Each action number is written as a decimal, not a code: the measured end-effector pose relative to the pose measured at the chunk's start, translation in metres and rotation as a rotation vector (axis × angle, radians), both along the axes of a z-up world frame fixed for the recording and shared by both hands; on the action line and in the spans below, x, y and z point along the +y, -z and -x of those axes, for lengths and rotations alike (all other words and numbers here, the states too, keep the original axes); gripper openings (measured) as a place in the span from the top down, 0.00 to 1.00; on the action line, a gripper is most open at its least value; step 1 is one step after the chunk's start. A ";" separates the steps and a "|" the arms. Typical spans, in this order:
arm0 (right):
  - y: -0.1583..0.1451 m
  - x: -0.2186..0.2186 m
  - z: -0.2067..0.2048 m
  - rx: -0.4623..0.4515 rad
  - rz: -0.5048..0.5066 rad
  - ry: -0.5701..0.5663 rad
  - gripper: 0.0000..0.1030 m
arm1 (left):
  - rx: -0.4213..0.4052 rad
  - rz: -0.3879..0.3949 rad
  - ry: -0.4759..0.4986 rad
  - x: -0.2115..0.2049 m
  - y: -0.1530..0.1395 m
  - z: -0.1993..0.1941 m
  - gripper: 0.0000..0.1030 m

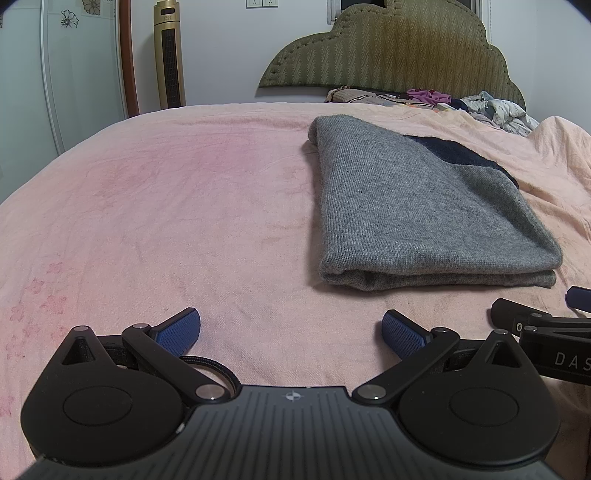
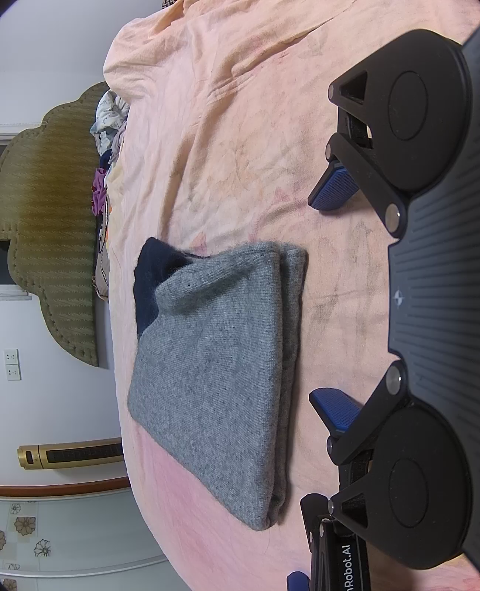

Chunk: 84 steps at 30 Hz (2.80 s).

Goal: Fold small clothes

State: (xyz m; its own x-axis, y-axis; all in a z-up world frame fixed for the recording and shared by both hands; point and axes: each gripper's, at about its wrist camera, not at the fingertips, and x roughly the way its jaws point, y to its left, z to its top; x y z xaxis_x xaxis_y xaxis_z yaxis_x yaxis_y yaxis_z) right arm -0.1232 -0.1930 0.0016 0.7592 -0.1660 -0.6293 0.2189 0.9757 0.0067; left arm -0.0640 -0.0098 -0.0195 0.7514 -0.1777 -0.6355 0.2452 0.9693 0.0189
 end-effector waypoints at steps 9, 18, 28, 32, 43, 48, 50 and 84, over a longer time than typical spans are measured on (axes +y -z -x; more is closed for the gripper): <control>0.000 0.000 0.000 0.000 0.000 0.000 0.00 | 0.000 0.000 0.000 0.000 0.000 0.000 0.00; 0.000 0.000 0.000 0.000 -0.001 0.000 0.00 | 0.000 -0.007 0.000 -0.001 0.000 0.000 0.00; -0.003 -0.002 0.003 0.006 -0.012 -0.007 0.00 | 0.028 -0.032 0.026 -0.001 -0.007 0.003 0.00; -0.006 -0.001 0.007 0.011 -0.008 -0.016 0.00 | 0.034 -0.031 0.042 -0.001 -0.013 0.006 0.00; -0.021 -0.005 0.012 -0.020 -0.024 -0.017 0.00 | 0.043 -0.007 0.056 0.002 -0.029 0.012 0.00; -0.025 -0.002 0.013 -0.027 -0.020 -0.031 0.00 | 0.048 -0.005 0.043 0.005 -0.031 0.011 0.00; -0.026 -0.001 0.013 -0.029 -0.016 -0.035 0.00 | 0.054 -0.001 0.037 0.006 -0.032 0.010 0.00; -0.032 -0.003 0.015 -0.042 -0.023 -0.038 0.00 | 0.049 -0.060 0.029 0.000 -0.026 0.011 0.00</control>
